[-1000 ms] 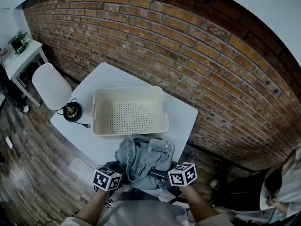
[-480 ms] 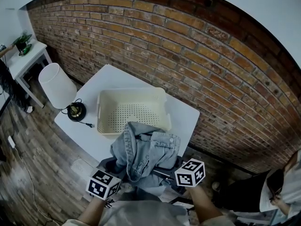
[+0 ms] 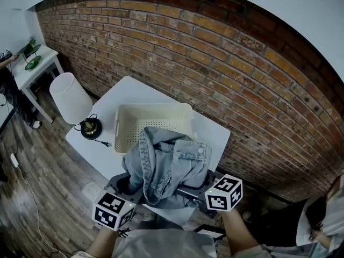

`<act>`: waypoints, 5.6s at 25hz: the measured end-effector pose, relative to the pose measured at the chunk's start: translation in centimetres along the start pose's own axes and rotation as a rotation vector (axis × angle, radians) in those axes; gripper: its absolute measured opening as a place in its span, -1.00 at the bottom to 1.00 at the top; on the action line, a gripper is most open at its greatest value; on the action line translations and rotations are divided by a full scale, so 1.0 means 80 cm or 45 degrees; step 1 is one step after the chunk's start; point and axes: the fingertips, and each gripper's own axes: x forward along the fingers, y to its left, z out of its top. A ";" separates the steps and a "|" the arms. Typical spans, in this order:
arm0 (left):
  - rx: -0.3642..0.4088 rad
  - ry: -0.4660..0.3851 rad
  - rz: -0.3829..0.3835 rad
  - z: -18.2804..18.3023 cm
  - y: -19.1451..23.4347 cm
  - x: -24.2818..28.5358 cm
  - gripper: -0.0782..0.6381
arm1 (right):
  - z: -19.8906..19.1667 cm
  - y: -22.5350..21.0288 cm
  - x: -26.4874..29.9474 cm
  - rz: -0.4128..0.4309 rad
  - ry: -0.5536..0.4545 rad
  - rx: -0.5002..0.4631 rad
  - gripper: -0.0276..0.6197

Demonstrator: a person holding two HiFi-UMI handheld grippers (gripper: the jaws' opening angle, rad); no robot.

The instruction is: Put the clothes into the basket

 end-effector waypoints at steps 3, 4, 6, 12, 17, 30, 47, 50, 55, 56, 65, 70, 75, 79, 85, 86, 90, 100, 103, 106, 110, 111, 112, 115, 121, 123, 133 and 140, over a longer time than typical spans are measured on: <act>0.022 -0.039 0.015 0.023 0.008 -0.007 -0.32 | 0.024 0.002 0.000 0.003 -0.022 -0.026 0.18; 0.030 -0.051 0.021 0.031 0.011 -0.009 -0.32 | 0.032 0.002 0.000 0.004 -0.030 -0.039 0.18; 0.044 -0.075 0.039 0.045 0.016 -0.012 -0.32 | 0.048 0.002 0.001 0.009 -0.045 -0.069 0.18; 0.085 -0.134 0.077 0.083 0.035 -0.017 -0.32 | 0.093 -0.002 0.007 0.023 -0.081 -0.142 0.18; 0.109 -0.167 0.098 0.106 0.053 -0.016 -0.32 | 0.120 -0.009 0.017 0.025 -0.106 -0.182 0.18; 0.121 -0.217 0.140 0.154 0.118 0.019 -0.32 | 0.182 -0.056 0.059 0.022 -0.137 -0.234 0.18; 0.012 -0.062 0.168 0.123 0.199 0.121 -0.32 | 0.164 -0.164 0.149 0.011 -0.013 -0.134 0.18; -0.043 0.014 0.138 0.101 0.202 0.138 -0.32 | 0.142 -0.180 0.161 0.003 0.072 -0.055 0.19; -0.106 0.135 0.118 0.068 0.209 0.162 -0.31 | 0.108 -0.203 0.180 -0.045 0.231 0.043 0.19; -0.108 0.162 0.115 0.063 0.211 0.167 -0.31 | 0.104 -0.208 0.184 -0.059 0.266 0.057 0.19; -0.027 0.452 0.032 0.027 0.216 0.204 -0.31 | 0.052 -0.245 0.211 -0.145 0.545 0.252 0.18; 0.076 0.547 0.060 0.013 0.216 0.216 -0.31 | 0.033 -0.255 0.218 -0.202 0.616 0.287 0.18; 0.119 0.595 0.112 0.003 0.214 0.220 -0.31 | 0.027 -0.262 0.218 -0.290 0.630 0.228 0.20; 0.152 0.575 0.187 0.005 0.218 0.214 -0.26 | 0.029 -0.260 0.215 -0.375 0.573 0.171 0.24; 0.081 0.492 0.228 0.012 0.225 0.194 -0.21 | 0.046 -0.253 0.202 -0.499 0.500 0.064 0.26; 0.060 0.468 0.229 0.015 0.226 0.190 -0.21 | 0.049 -0.250 0.199 -0.513 0.493 0.048 0.26; 0.027 0.391 0.253 0.027 0.233 0.173 -0.21 | 0.064 -0.244 0.184 -0.577 0.447 -0.004 0.26; 0.022 0.193 0.271 0.073 0.215 0.148 -0.21 | 0.102 -0.216 0.147 -0.622 0.216 0.004 0.24; 0.002 0.106 0.267 0.089 0.205 0.142 -0.21 | 0.121 -0.201 0.144 -0.633 0.123 -0.081 0.05; -0.017 0.008 0.280 0.106 0.199 0.133 -0.29 | 0.138 -0.191 0.137 -0.664 0.019 -0.170 -0.31; -0.024 -0.097 0.303 0.121 0.191 0.119 -0.46 | 0.159 -0.171 0.127 -0.674 -0.120 -0.292 -0.60; -0.019 -0.120 0.309 0.125 0.188 0.115 -0.50 | 0.165 -0.165 0.123 -0.666 -0.157 -0.308 -0.65; -0.013 -0.148 0.314 0.129 0.185 0.110 -0.55 | 0.170 -0.158 0.120 -0.660 -0.190 -0.321 -0.68; -0.007 -0.239 0.320 0.145 0.172 0.095 -0.68 | 0.181 -0.136 0.110 -0.653 -0.265 -0.366 -0.77; 0.050 -0.381 0.305 0.173 0.134 0.067 -0.75 | 0.202 -0.088 0.087 -0.650 -0.390 -0.462 -0.87; 0.071 -0.416 0.309 0.179 0.121 0.056 -0.76 | 0.209 -0.072 0.076 -0.654 -0.433 -0.487 -0.89; 0.211 -0.599 0.322 0.207 0.042 -0.015 -0.76 | 0.220 0.004 0.014 -0.687 -0.585 -0.619 -0.89; 0.220 -0.669 0.344 0.198 0.001 -0.054 -0.76 | 0.208 0.048 -0.020 -0.678 -0.653 -0.640 -0.89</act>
